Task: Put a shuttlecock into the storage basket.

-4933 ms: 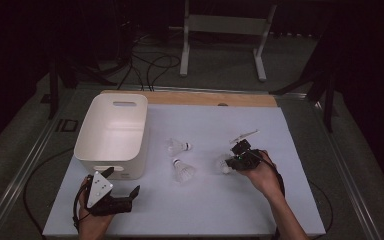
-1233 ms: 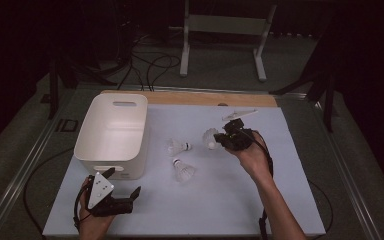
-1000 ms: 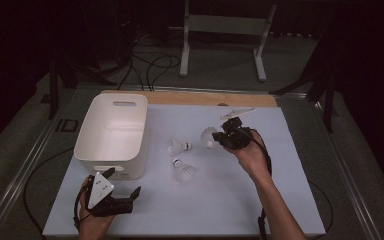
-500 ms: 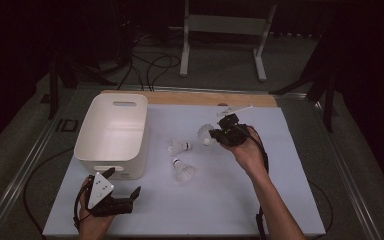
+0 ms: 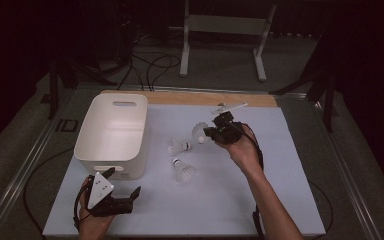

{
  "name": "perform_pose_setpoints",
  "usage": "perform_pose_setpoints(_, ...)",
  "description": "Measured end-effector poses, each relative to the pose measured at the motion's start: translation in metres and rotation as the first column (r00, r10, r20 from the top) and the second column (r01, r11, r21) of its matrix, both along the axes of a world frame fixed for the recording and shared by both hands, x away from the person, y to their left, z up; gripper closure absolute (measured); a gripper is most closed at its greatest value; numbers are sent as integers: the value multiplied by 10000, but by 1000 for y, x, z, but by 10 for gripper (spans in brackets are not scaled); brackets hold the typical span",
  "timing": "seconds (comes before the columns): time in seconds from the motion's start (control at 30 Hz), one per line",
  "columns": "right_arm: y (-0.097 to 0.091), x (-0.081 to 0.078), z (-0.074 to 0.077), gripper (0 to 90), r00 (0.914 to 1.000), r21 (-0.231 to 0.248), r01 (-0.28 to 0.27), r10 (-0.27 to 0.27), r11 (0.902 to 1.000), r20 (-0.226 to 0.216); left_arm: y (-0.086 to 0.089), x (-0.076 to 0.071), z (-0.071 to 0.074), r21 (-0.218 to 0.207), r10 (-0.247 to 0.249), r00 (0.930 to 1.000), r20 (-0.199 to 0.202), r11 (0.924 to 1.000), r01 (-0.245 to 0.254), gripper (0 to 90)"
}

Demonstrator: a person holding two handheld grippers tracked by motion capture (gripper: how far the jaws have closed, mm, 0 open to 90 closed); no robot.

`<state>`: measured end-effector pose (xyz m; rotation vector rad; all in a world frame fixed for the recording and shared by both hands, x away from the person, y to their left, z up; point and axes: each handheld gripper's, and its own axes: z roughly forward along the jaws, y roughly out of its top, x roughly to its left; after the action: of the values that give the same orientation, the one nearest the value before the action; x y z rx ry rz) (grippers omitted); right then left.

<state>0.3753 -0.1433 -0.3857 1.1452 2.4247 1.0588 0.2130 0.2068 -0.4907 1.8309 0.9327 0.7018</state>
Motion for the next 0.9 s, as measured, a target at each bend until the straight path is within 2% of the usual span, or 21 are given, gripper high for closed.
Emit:
perform_pose_setpoints(0.37,6,2,5,893,9998,35,-177,176,9998,57,-1,0,0,25,-23,10000,-24,10000,23,3)
perform_pose_setpoints(0.9,15,5,6,893,9991,420,-416,420,9983,-77,-1,0,0,31,-72,10000,-1,10000,72,3)
